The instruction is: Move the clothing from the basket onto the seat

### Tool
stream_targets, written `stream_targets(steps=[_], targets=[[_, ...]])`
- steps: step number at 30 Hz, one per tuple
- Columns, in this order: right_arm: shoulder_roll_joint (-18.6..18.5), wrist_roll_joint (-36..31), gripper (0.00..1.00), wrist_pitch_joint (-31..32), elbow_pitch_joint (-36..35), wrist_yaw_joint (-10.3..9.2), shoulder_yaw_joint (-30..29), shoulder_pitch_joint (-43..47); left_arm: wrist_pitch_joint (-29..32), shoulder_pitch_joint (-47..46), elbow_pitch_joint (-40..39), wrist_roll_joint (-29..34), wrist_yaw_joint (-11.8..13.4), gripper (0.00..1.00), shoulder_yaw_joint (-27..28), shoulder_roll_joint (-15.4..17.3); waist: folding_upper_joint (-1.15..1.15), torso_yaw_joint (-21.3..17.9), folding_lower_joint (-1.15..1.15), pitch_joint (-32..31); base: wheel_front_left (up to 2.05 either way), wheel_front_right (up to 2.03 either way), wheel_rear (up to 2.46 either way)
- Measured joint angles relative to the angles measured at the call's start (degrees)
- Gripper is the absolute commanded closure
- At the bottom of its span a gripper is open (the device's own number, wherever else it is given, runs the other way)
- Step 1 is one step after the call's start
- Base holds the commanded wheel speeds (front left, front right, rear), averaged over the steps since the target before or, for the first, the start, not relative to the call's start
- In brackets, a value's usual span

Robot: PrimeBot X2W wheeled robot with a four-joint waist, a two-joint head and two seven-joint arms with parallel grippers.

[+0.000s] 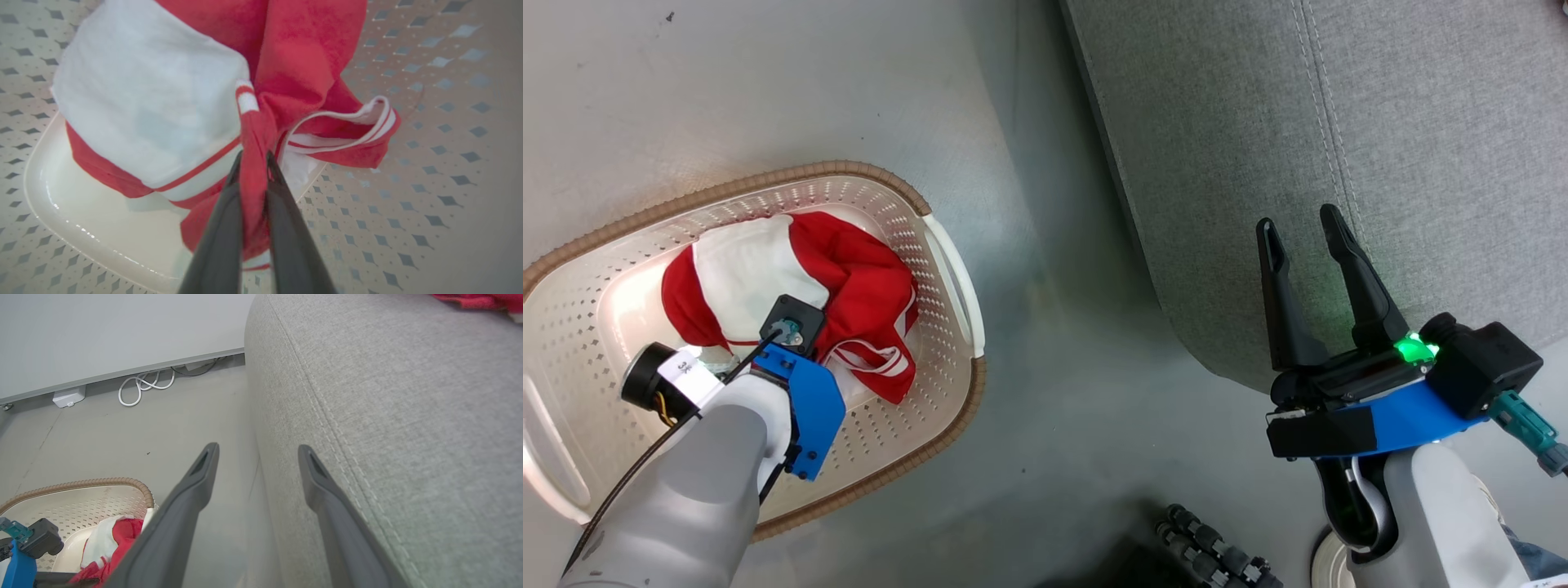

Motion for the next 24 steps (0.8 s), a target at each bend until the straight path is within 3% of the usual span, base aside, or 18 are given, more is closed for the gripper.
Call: stream_targets(steps=[14,24], targets=[[0.0,-2.0,0.0,0.0,0.3,-0.01,-0.7,-0.6,-3.6,0.1,1.2,-2.8,-1.1,1.0,-0.3,-2.7,0.0,2.5,0.0,-3.1,0.0,0.0,0.0],[0.0,-6.7,0.0,0.0,2.7,0.0,-2.1,-0.3,-6.7,4.8,-2.0,-6.8,-1.4,1.0,-3.4,-6.6,0.0,6.7,-0.01,-11.7,0.0,0.0,0.0]])
